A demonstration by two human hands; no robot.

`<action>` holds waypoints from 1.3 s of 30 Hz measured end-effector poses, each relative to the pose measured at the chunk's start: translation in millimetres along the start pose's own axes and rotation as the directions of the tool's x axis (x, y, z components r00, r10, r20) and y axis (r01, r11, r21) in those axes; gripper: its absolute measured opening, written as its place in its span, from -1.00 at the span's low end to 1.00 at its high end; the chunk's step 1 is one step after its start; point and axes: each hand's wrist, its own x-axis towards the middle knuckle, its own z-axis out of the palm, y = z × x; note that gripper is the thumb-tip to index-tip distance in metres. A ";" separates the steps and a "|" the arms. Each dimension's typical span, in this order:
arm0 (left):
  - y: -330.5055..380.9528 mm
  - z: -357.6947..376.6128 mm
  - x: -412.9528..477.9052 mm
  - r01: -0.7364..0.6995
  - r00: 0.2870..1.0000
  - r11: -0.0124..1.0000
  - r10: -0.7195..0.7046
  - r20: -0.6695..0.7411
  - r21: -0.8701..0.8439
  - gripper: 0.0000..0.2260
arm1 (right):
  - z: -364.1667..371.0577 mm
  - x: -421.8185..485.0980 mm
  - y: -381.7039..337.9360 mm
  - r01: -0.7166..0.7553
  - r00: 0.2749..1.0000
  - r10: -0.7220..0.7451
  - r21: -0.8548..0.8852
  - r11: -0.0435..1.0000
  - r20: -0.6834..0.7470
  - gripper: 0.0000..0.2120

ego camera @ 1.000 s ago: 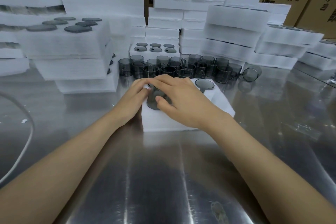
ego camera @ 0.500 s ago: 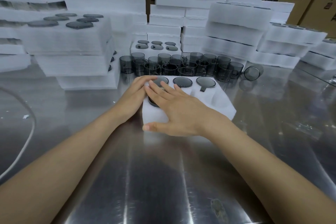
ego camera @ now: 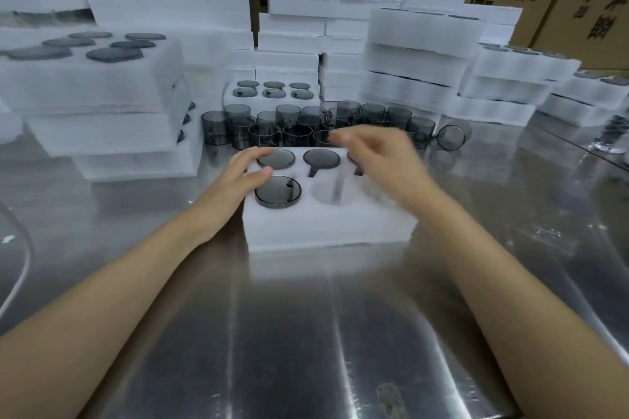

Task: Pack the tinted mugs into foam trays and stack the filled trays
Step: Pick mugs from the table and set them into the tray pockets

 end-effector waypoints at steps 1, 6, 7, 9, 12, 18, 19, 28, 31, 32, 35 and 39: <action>0.4 -0.1 -0.3 0.005 1.000 1.000 -0.005 0.000 -0.010 -0.73 | -12.3 3.4 15.4 -0.033 0.986 0.033 0.005 0.999 -0.164 -0.79; 2.7 0.1 -2.0 0.009 1.000 1.000 -0.009 -0.002 -0.022 -0.73 | -57.1 2.1 101.2 -0.344 0.814 0.178 -0.212 0.915 -0.553 -0.75; 2.9 -0.1 -1.9 0.009 1.000 1.000 -0.009 0.000 -0.024 -0.73 | -63.3 2.4 114.9 -0.400 0.793 0.210 -0.228 0.888 -0.572 -0.71; 3.7 -0.9 -2.3 0.013 1.000 0.999 -0.013 0.005 -0.031 -0.71 | -71.2 8.7 132.2 -0.476 0.759 0.270 -0.222 0.851 -0.592 -0.63; 6.7 -0.8 -1.8 0.033 0.999 0.998 -0.032 0.030 -0.046 -0.63 | -74.0 22.9 147.7 -0.526 0.779 0.319 -0.287 0.800 -0.539 -0.47; 4.9 3.7 2.1 0.019 1.000 0.995 -0.019 -0.002 -0.099 -0.59 | -83.7 41.5 169.3 -0.535 0.814 0.301 -0.442 0.720 -0.496 -0.35; 3.6 3.9 2.0 0.014 1.000 0.996 -0.015 -0.014 -0.088 -0.61 | -85.4 44.5 173.3 -0.540 0.822 0.318 -0.466 0.701 -0.473 -0.36; -3.9 3.9 4.8 -0.030 0.998 0.996 0.025 -0.062 -0.085 -0.70 | -88.5 56.5 184.9 -0.547 0.796 0.286 -0.433 0.717 -0.533 -0.50; -3.4 3.4 4.6 -0.038 0.998 0.995 0.032 -0.059 -0.093 -0.69 | -88.7 55.8 184.7 -0.557 0.792 0.295 -0.435 0.707 -0.535 -0.50; -3.3 3.3 4.6 -0.039 0.998 0.995 0.033 -0.060 -0.093 -0.69 | -88.7 55.4 184.8 -0.559 0.790 0.297 -0.431 0.708 -0.537 -0.52; -3.2 3.5 4.8 -0.046 0.997 0.994 0.040 -0.062 -0.102 -0.70 | -89.8 54.4 185.7 -0.553 0.775 0.298 -0.370 0.746 -0.557 -0.56; -5.3 3.5 5.6 -0.051 0.997 0.992 0.044 -0.060 -0.116 -0.70 | -91.5 55.4 190.0 -0.544 0.768 0.321 -0.300 0.783 -0.554 -0.54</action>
